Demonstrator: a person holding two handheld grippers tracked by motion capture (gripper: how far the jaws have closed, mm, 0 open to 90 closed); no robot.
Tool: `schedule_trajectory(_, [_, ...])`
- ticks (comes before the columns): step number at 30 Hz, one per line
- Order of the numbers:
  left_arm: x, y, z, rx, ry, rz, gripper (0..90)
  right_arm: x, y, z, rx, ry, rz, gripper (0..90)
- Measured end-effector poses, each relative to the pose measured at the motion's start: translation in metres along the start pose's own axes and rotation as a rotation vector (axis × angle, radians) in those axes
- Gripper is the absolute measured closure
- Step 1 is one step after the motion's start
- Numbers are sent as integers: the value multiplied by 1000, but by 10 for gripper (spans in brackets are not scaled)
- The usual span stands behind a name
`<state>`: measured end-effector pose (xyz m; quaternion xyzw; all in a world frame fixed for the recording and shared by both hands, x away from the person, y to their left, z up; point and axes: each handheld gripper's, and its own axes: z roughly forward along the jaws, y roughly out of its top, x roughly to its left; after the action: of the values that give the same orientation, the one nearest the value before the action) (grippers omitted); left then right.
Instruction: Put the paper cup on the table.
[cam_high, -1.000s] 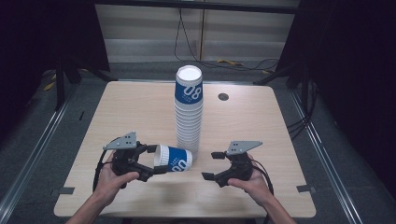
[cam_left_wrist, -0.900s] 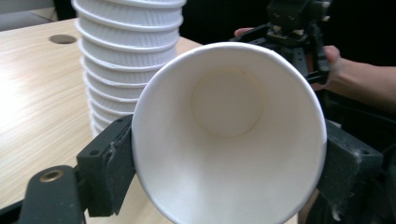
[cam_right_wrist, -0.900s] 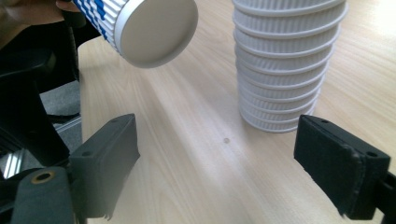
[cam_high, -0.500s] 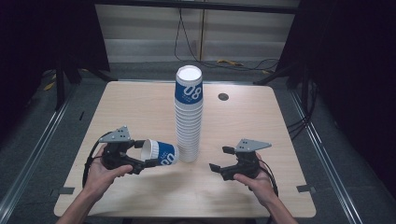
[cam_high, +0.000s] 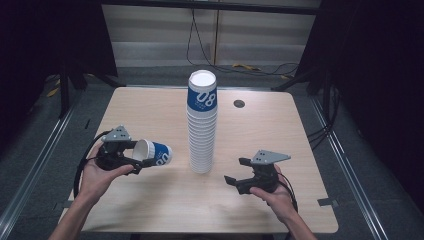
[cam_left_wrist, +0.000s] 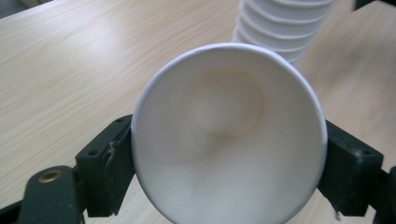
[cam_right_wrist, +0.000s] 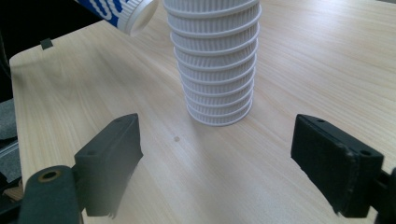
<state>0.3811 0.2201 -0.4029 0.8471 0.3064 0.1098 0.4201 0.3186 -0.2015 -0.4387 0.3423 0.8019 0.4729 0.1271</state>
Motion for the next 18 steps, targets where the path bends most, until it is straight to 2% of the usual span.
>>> schedule_trajectory(1, [1, 0, 0, 0, 22, -5, 170, 0, 0, 0, 2, -1, 3, 172])
schedule_trajectory(4, [9, 4, 2, 28, 37, -26, 171, -2, -1, 1, 13, 4, 20, 174])
schedule_trajectory(7, [15, 9, 6, 92, 69, -11, 170, -4, -2, 1, 19, 3, 24, 173])
schedule_trajectory(8, [18, 11, 6, 114, 57, -5, 170, -5, -2, 1, 19, 1, 25, 173])
schedule_trajectory(9, [23, 12, 7, 122, 59, -26, 168, -5, -2, 0, 18, 2, 25, 173])
schedule_trajectory(10, [26, 13, 8, 138, 55, -29, 167, -5, -2, 0, 19, 2, 25, 173])
schedule_trajectory(11, [28, 14, 9, 166, 57, -16, 167, -6, -2, 0, 18, 1, 26, 173])
schedule_trajectory(13, [30, 15, 12, 207, 45, -17, 165, -7, -3, -1, 13, 15, 45, 173])
schedule_trajectory(15, [32, 17, 15, 230, 37, -22, 164, -8, -4, 0, 18, 16, 46, 173])
schedule_trajectory(18, [37, 20, 20, 265, 70, -36, 164, -8, -5, 1, 26, 28, 47, 173])
